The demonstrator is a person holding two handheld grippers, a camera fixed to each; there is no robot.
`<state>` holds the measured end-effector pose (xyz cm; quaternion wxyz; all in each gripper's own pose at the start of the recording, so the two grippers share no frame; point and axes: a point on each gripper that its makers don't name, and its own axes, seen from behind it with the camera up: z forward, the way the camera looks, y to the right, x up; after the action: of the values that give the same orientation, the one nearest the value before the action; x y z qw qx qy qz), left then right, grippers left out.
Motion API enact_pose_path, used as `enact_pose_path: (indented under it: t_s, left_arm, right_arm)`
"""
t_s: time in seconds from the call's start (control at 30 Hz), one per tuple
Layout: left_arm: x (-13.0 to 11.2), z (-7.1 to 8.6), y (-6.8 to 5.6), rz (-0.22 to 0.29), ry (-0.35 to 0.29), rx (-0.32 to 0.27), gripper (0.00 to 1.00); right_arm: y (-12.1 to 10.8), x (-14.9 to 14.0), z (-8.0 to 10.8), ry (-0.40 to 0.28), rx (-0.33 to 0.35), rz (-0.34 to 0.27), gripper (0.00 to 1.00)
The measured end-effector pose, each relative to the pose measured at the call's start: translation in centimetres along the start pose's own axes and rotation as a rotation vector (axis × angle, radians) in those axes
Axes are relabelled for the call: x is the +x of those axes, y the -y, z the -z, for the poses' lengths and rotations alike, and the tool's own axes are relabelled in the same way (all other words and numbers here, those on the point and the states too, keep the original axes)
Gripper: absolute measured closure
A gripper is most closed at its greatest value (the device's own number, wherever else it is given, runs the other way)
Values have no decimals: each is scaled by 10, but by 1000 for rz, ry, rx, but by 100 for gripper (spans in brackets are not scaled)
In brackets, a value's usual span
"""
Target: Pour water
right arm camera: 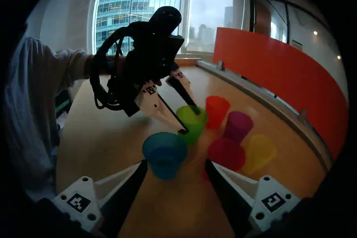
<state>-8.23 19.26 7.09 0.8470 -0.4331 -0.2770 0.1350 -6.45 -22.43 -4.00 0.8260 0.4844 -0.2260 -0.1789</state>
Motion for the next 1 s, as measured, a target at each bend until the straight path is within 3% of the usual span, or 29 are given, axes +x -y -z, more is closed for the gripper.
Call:
enact_pose_path:
  t_s: [0.23, 0.57, 1.0]
  left_arm:
    - [0, -2, 2, 9, -6, 10, 11]
    - [1, 2, 2, 6, -14, 21, 11]
    - [20, 31, 8, 21, -89, 43, 11]
  right_arm:
    - [-1, -1, 1, -1, -2, -1, 0]
    - [-1, 0, 0, -4, 3, -1, 0]
    - [7, -2, -11, 6, 20, 1, 0]
